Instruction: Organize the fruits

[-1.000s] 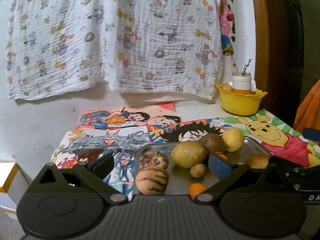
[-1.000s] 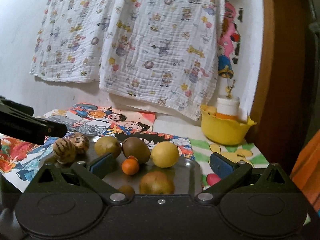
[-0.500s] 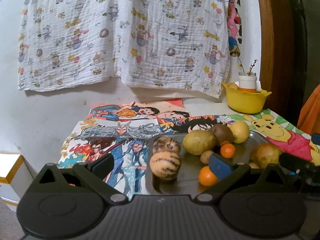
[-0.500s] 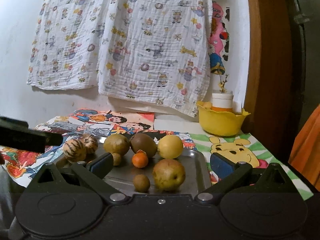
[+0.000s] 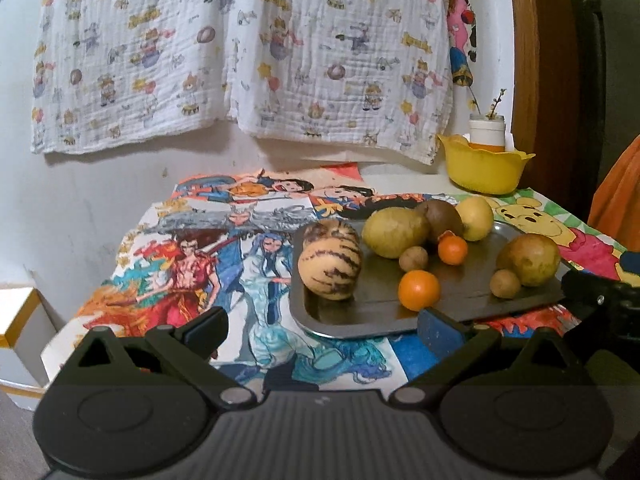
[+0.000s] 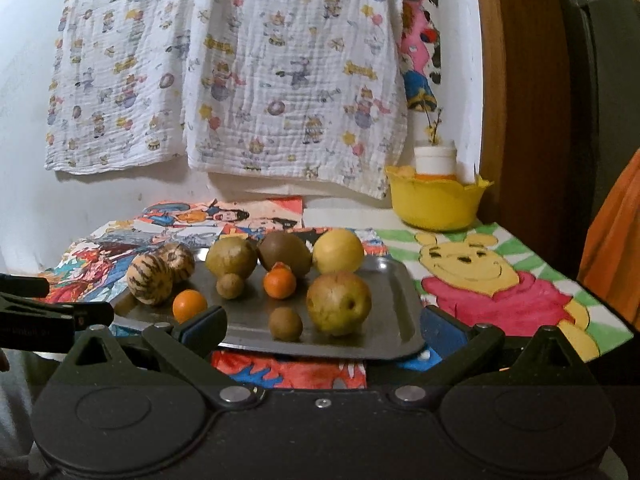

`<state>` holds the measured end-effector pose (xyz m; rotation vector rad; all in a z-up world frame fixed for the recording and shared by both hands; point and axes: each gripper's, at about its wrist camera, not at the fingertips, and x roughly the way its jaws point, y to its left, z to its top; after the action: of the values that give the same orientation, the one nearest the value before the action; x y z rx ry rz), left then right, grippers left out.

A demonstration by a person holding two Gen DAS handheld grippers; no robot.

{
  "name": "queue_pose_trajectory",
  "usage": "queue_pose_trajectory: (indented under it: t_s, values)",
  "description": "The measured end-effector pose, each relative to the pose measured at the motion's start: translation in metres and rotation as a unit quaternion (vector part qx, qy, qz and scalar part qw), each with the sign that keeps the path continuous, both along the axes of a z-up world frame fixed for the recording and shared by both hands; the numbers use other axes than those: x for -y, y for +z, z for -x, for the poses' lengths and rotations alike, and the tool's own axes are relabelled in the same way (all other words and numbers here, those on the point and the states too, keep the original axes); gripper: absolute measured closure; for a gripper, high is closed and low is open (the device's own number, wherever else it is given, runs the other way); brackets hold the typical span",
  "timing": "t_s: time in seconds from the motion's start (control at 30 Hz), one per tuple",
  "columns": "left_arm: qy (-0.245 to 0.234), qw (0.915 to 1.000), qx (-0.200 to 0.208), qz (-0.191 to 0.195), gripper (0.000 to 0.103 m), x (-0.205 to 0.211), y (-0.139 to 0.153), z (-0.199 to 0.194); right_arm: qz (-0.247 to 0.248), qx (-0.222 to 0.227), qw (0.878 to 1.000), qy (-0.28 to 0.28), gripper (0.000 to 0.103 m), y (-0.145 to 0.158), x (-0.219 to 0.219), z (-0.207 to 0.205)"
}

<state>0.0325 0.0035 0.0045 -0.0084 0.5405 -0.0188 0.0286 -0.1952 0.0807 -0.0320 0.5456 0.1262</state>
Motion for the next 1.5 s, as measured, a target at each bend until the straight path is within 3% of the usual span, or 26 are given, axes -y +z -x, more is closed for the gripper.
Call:
queue_pose_trajectory:
  t_s: [0.27, 1.5]
  values:
    - [-0.004, 0.9999, -0.007, 0.008, 0.000, 0.001, -0.004, 0.001, -0.007, -0.020, 1.000, -0.001, 0.001, -0.011, 0.001, 0.007]
    - [0.001, 0.9995, -0.025, 0.019, 0.000, -0.004, -0.009, 0.003, -0.007, -0.029, 1.000, 0.002, 0.001, -0.017, -0.003, 0.011]
